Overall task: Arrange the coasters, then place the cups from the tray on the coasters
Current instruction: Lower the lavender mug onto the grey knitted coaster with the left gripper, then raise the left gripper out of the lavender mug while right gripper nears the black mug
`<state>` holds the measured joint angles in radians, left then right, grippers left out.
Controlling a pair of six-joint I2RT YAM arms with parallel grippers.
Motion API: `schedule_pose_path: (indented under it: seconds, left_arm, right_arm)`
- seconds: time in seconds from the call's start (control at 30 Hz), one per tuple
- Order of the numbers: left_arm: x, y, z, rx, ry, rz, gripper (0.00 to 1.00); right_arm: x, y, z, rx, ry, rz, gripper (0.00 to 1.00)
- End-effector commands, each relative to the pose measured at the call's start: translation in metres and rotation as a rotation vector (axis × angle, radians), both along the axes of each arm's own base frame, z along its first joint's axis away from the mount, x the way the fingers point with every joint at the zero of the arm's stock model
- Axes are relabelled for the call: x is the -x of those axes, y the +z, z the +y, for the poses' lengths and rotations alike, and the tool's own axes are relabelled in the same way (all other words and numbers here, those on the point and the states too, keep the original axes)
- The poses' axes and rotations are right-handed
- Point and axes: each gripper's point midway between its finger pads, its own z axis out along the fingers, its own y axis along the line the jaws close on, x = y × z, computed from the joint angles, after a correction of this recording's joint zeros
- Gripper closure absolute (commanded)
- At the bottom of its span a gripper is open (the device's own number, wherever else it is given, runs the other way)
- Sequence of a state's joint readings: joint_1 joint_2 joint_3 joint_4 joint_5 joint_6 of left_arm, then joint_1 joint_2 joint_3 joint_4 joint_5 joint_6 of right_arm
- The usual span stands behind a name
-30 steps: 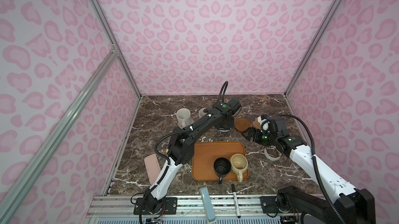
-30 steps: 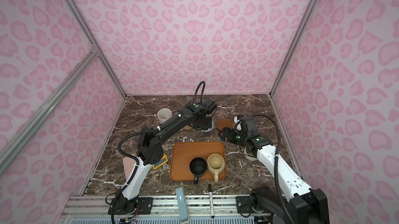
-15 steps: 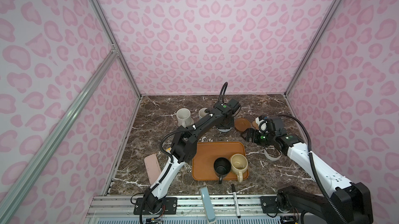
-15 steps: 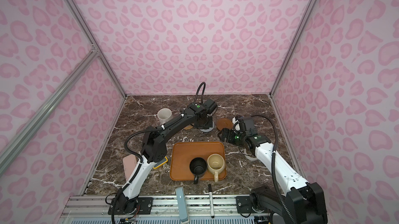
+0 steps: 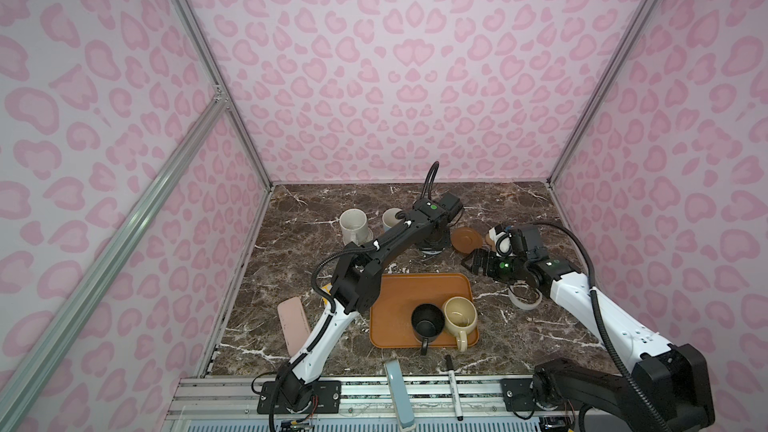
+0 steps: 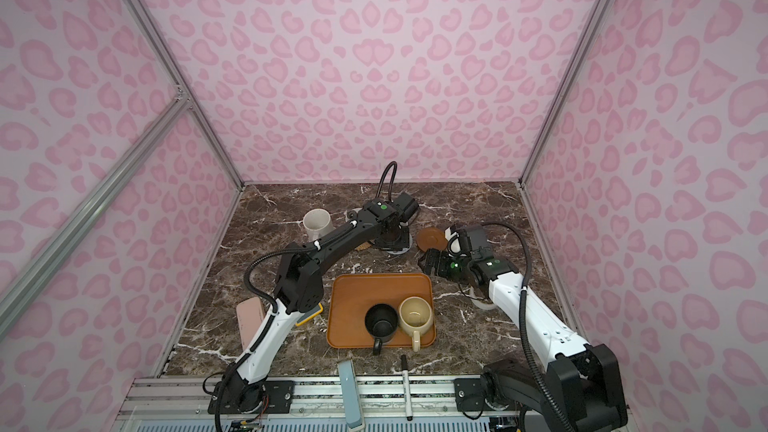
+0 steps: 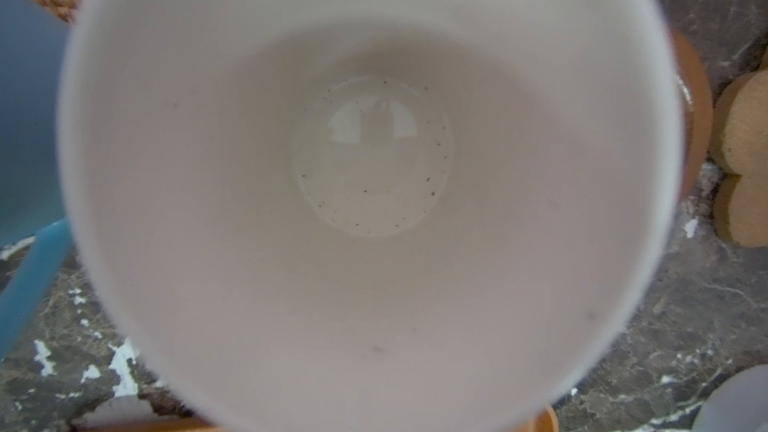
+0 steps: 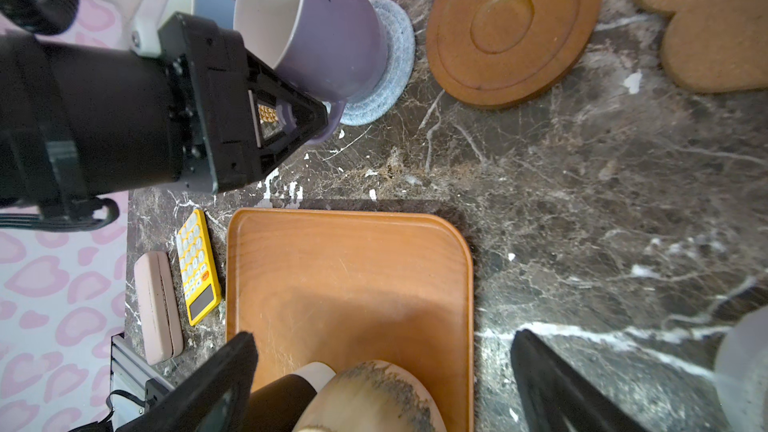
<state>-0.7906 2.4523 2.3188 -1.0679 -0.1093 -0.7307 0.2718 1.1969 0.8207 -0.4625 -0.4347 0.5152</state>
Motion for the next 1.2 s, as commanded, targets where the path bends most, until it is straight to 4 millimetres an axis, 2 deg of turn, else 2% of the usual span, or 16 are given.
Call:
schedule_pose_path:
  seconds: [0.0,0.2,0.23,0.3,0.37,0.47,0.5,0.63,0.73,0.83,1.0,1.17]
  left_arm:
    - [-0.012,0.001,0.0,0.002,0.006,-0.037,1.0]
    - [-0.011,0.002,-0.004,0.022,0.011,-0.031,0.98]
    - [-0.011,0.003,-0.003,0.024,0.013,-0.03,0.95]
    - [-0.01,0.003,-0.002,0.02,0.019,-0.029,0.8]
    - [-0.01,0.003,-0.001,0.019,0.023,-0.026,0.72]
    - [-0.01,0.004,-0.002,0.027,0.027,-0.024,0.65]
    - [-0.01,0.004,-0.003,0.03,0.029,-0.024,0.59]
    - [-0.008,0.011,-0.004,0.046,0.031,-0.023,0.53]
    - [-0.006,0.029,-0.002,0.068,0.041,-0.036,0.45]
    - [-0.006,0.059,-0.001,0.118,0.045,-0.082,0.33]
    - [0.005,0.115,0.001,0.23,0.023,-0.151,0.01]
    - [0.021,0.162,0.01,0.328,0.013,-0.215,0.03]
  right_arm:
    - [0.004,-0.004,-0.001,0.008,0.008,0.013,0.03]
    - [0.006,-0.006,-0.003,0.016,0.009,0.016,0.03]
    - [0.006,-0.006,-0.003,0.018,0.009,0.017,0.03]
    - [0.006,-0.007,-0.003,0.019,0.008,0.016,0.03]
    - [0.007,-0.008,-0.003,0.018,0.006,0.018,0.03]
    - [0.007,-0.008,-0.004,0.019,0.007,0.02,0.03]
    - [0.008,-0.008,-0.004,0.02,0.008,0.021,0.03]
    - [0.009,-0.009,-0.005,0.027,0.011,0.021,0.03]
    - [0.011,-0.006,-0.005,0.034,0.024,0.013,0.03]
    - [0.013,0.003,-0.004,0.026,0.04,-0.014,0.03]
    - [0.023,0.016,-0.004,0.042,0.077,-0.044,0.03]
    - [0.036,0.024,-0.005,0.075,0.093,-0.054,0.02]
